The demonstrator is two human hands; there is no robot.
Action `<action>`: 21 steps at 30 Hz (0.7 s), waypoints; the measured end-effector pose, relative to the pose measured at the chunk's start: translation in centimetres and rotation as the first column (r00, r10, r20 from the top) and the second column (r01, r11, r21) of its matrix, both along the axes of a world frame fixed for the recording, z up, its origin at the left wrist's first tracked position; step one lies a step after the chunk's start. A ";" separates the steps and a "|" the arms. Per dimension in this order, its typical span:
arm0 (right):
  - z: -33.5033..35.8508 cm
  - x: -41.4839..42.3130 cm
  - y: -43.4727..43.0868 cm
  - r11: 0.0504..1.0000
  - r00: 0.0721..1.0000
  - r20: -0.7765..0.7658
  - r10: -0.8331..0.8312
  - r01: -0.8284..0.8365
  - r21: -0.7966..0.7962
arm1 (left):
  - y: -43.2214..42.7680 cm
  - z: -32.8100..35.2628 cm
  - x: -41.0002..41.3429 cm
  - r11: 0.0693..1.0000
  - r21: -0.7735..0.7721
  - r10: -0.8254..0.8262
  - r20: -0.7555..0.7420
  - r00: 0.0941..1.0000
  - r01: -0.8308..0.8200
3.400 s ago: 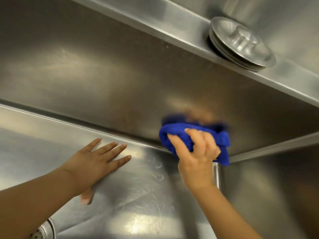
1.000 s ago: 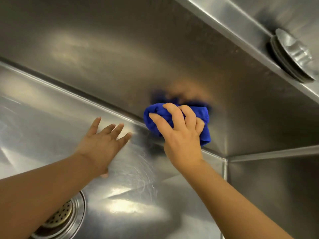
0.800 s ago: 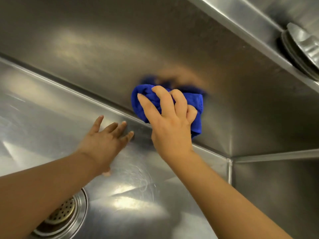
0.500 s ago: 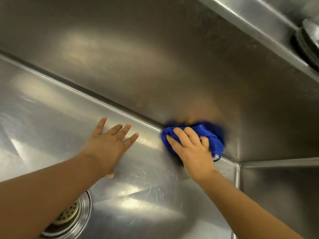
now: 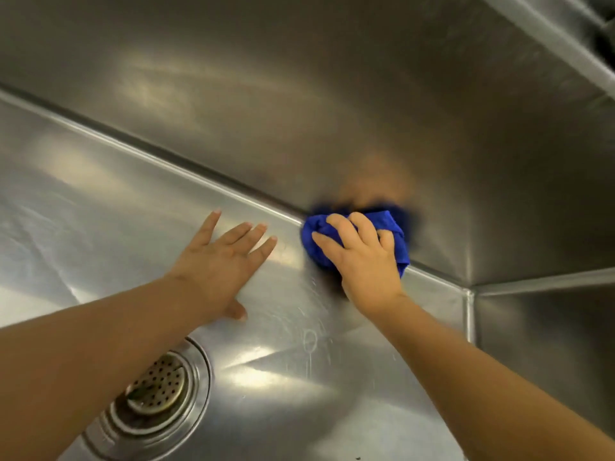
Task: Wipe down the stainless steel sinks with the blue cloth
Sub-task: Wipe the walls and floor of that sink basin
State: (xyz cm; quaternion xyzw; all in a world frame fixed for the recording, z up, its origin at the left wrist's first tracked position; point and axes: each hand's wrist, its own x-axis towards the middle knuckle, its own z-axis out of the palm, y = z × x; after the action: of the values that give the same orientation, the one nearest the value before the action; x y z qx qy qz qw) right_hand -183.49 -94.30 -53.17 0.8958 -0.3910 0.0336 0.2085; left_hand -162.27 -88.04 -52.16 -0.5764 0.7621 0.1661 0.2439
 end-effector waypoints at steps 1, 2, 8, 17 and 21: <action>1.0 -0.4 0.2 1.000 1.000 0.024 -0.020 0.019 0.008 | 0.4 0.1 0.8 1.000 -0.001 0.018 -0.013 1.000 -0.018; 2.4 -0.4 0.4 0.999 0.996 0.076 -0.038 0.039 -0.013 | 0.8 0.1 1.8 0.999 0.006 0.051 -0.019 0.999 -0.051; 13.2 5.7 -0.9 0.933 0.873 0.482 0.079 0.105 -0.344 | 0.6 0.7 7.7 0.982 0.026 0.185 0.047 0.982 -0.186; 6.9 6.5 -1.5 0.944 0.938 0.346 0.029 0.088 -0.318 | 1.2 -1.0 8.7 0.972 0.090 0.211 0.073 0.975 -0.217; 9.6 7.3 -0.1 0.982 0.898 0.440 0.009 0.076 -0.175 | 1.2 -1.2 8.9 0.969 0.090 0.225 0.060 0.973 -0.230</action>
State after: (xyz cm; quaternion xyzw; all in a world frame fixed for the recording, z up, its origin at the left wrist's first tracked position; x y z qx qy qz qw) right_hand -176.20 -94.42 -43.54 0.8346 -0.4385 0.2675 0.1990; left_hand -153.42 -86.82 -53.31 -0.6513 0.6758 0.2154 0.2696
